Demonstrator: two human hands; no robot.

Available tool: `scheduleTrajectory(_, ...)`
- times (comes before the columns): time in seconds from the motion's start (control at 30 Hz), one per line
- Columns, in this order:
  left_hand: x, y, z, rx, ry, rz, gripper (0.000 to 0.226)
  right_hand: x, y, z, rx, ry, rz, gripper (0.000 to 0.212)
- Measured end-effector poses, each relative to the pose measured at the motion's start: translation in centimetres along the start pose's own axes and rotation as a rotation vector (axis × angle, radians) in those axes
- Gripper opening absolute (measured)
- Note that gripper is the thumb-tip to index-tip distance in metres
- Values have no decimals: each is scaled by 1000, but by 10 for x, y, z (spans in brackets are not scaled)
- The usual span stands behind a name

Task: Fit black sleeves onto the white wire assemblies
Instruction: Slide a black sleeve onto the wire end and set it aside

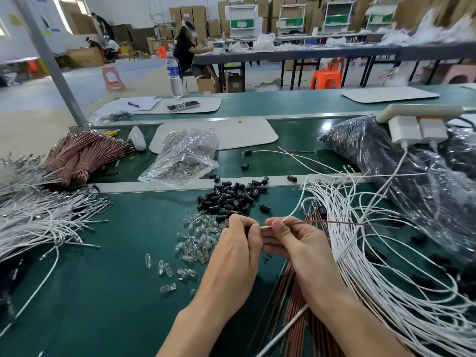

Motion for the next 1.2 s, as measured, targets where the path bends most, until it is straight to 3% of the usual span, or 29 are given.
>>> scheduleTrajectory(0.2, 3, -9, -8, 30, 15, 73, 24, -2, -8, -2, -84, 25, 66, 31)
scheduleTrajectory(0.4, 1, -15, -3, -33, 55, 119, 42, -3, -10, -3, -125, 18, 108, 25)
scheduleTrajectory(0.6, 2, -17, 6, -75, 130, 115, 20, -1, -5, -3, -98, 13, 5, 28)
scheduleTrajectory(0.77, 0, -39, 3, -11, 125, 293, 19, -7, -19, -13, -361, 19, 76, 11)
scheduleTrajectory(0.87, 0, -59, -1, 52, 107, 449, 19, -6, -23, -15, -499, 52, 59, 13)
scheduleTrajectory(1.0, 7, -73, -5, 58, 65, 575, 17, 3, -7, -18, -501, 58, -44, 12)
scheduleTrajectory(1.2, 13, -91, 6, 138, 30, 621, 15, 17, -7, -75, -340, -134, -91, 13)
Point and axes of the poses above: each hand's wrist, its own x-axis away from the middle knuckle, its own y-axis out of the palm, z = x × y, the point moved 4 cm from there along -x, towards the middle knuckle, and after that the axes turned 1 degree about -y, right-handed, at the moved point
